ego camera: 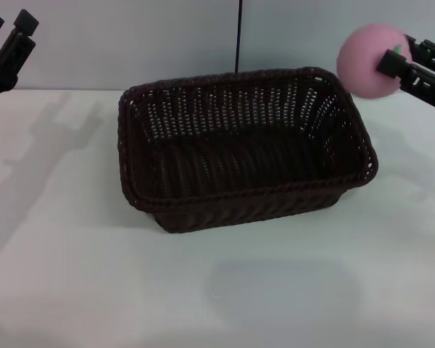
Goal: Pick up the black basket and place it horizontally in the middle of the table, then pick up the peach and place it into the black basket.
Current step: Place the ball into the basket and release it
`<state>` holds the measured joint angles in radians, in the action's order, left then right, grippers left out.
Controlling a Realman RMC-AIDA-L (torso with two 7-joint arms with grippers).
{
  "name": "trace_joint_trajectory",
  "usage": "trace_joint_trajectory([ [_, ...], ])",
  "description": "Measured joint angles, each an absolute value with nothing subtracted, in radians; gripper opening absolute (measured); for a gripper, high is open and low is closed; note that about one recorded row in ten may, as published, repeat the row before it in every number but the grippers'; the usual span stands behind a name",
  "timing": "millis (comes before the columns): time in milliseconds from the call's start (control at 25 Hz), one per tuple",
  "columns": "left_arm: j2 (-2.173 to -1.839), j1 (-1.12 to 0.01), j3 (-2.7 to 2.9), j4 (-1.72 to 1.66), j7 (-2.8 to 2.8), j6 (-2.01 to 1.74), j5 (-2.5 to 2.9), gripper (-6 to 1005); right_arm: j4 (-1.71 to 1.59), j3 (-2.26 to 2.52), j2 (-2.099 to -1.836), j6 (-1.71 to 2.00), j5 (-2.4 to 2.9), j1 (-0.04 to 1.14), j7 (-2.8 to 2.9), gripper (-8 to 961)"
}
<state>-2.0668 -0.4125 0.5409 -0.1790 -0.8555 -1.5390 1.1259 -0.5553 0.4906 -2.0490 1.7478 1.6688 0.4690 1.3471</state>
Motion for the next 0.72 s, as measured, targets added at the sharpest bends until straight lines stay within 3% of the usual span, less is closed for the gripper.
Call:
trace_joint_trajectory([
  [320,-2.066,-0.409,0.542,-0.171,-0.856,-1.552,1.126,725,-0.554,0.491,-2.05,1.759,1.663,0.452,1.348,665],
  [720,-2.068,-0.396,0.538,-0.17,-0.856,-1.571,1.126,725,-0.549,0.434,-2.061,1.763,1.659,0.418,1.319,664],
])
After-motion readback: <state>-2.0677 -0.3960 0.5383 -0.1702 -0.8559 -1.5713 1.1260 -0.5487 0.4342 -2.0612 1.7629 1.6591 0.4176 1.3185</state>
